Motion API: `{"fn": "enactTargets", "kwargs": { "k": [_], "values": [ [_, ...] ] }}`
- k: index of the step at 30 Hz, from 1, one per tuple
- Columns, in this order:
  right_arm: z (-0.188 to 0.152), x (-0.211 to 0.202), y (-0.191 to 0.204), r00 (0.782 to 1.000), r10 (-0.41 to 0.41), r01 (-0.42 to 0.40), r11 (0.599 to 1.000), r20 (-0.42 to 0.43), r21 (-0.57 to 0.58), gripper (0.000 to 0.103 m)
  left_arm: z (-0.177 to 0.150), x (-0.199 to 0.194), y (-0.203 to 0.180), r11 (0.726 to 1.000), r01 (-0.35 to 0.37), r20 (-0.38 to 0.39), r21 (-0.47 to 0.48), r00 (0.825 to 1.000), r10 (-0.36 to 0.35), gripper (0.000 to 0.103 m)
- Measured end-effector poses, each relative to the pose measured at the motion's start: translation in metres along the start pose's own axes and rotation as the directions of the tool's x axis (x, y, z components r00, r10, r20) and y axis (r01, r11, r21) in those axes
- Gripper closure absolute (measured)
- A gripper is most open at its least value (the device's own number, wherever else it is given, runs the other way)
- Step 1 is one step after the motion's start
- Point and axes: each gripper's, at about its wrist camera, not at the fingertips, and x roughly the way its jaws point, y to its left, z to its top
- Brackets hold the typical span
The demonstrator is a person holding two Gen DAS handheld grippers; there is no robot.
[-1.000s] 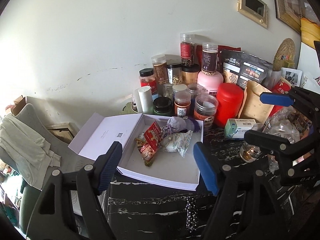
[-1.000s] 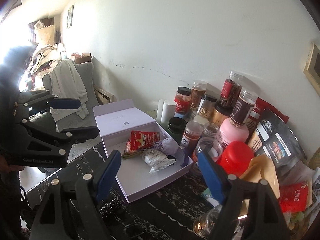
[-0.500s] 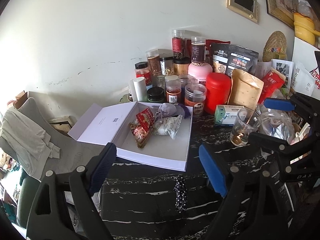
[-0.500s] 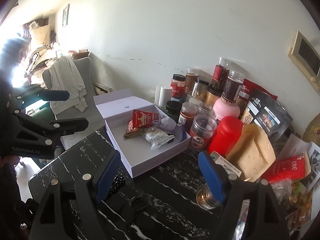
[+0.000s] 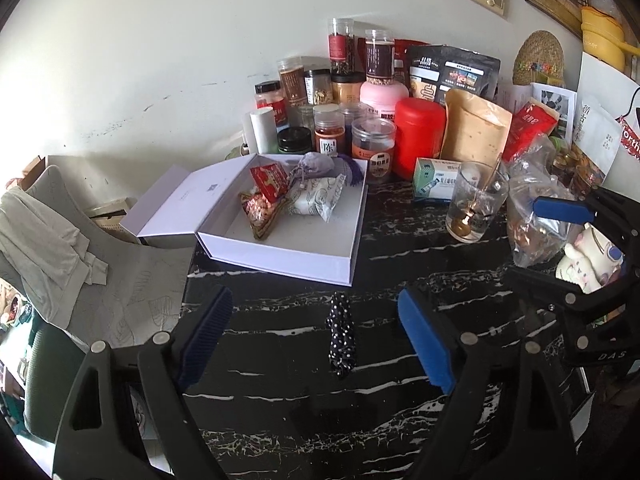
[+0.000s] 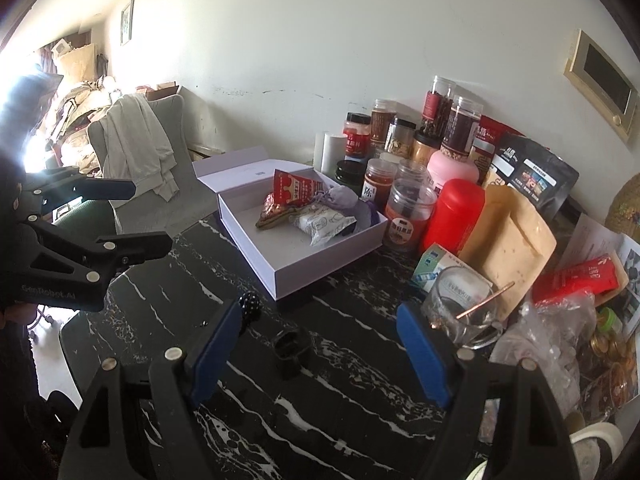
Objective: Organize objects
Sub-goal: 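Withdraw both open grippers from the box back over the table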
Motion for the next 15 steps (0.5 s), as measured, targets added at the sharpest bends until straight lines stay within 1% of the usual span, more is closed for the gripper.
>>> {"fn": "enactTargets", "kwargs": {
  "k": [7,10,13,15],
  "values": [
    [-0.031,0.012,0.010,0.998,0.031,-0.031,1.000,-0.055,-0.005,0.023,-0.028,0.023,-0.002,1.000,0.014,-0.063,-0.014,0.998,-0.015,0.019],
    [-0.040,0.019,0.013,0.996,0.043,-0.043,0.999,-0.077,-0.003,0.023,-0.037,0.031,-0.005,0.999,0.031,-0.082,-0.014,0.996,-0.032,0.019],
    [-0.049,0.026,0.015,0.994,0.054,-0.054,0.999,-0.095,0.004,0.023,-0.046,0.038,-0.008,0.998,0.063,-0.097,-0.016,0.993,-0.064,0.019],
    [-0.053,0.030,0.016,0.993,0.060,-0.059,0.998,-0.104,0.011,0.023,-0.051,0.045,-0.010,0.998,0.063,-0.113,-0.011,0.992,-0.064,0.019]
  ]
}}
